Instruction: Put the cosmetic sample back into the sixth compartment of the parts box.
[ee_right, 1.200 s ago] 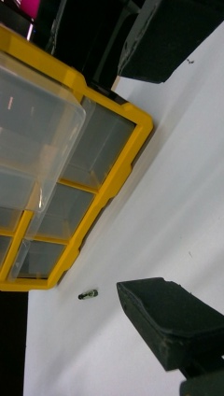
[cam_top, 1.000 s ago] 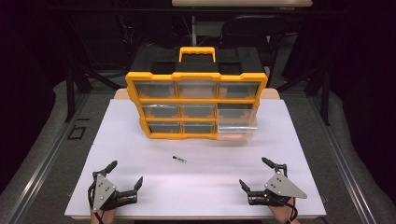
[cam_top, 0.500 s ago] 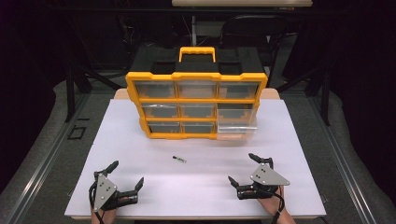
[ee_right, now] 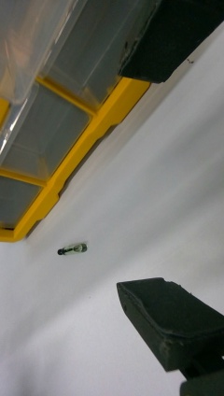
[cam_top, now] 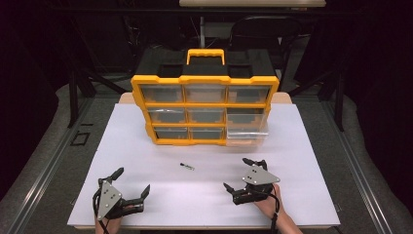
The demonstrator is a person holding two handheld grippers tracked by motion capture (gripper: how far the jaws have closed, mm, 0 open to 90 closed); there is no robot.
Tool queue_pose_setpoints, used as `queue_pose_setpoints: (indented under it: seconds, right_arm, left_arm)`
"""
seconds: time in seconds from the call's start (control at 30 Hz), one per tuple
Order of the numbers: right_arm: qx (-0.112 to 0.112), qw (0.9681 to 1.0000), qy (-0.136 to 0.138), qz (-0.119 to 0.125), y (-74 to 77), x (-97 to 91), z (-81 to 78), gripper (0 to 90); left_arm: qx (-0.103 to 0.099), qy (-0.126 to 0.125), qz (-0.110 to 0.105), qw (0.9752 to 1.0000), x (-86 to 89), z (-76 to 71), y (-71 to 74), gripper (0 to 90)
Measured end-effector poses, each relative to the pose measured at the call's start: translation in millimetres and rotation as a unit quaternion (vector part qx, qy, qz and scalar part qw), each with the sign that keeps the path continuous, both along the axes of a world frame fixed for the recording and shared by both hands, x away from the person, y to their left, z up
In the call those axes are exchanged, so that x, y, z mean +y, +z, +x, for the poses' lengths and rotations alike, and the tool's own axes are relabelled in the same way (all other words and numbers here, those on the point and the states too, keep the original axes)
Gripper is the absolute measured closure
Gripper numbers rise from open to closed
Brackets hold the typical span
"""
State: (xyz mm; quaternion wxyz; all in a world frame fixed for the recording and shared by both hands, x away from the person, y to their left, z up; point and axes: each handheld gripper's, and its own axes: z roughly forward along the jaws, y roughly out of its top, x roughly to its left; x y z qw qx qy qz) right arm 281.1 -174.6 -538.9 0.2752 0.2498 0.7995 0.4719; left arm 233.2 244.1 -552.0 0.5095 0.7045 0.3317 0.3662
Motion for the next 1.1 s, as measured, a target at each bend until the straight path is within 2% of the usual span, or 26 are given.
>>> queue_pose_setpoints:
  seconds: [0.27,0.4,0.43,0.57,0.7,0.93,1.1]
  right_arm:
    - [0.025,0.9992,0.024,-0.020,-3.7,22.2,8.9,0.0]
    - [0.043,0.9983,0.032,-0.021,-5.8,32.3,13.7,0.0]
    - [0.049,0.9977,0.037,-0.028,-6.8,37.6,16.6,0.0]
    - [0.053,0.9970,0.046,-0.031,-6.7,45.7,20.5,0.0]
    - [0.070,0.9954,0.055,-0.036,-3.8,55.2,27.2,0.0]
    - [0.078,0.9931,0.072,-0.050,-0.6,71.9,37.6,0.0]
    - [0.086,0.9905,0.082,-0.068,1.7,82.1,45.3,0.0]
  left_arm:
    - [0.000,-0.008,-0.006,1.0000,0.7,-0.4,0.6,0.0]
    - [0.000,-0.007,-0.008,0.9999,2.0,0.7,0.9,0.0]
    - [0.000,-0.008,-0.009,0.9999,2.2,1.1,1.2,0.0]
    - [0.001,-0.012,-0.009,0.9999,0.9,2.8,1.4,0.0]
    - [0.005,-0.013,-0.008,0.9999,0.2,2.9,-0.1,0.0]
    - [0.012,-0.012,-0.010,0.9998,2.5,4.5,-1.4,0.0]
    - [0.009,-0.014,-0.009,0.9998,1.7,3.0,-0.7,0.0]
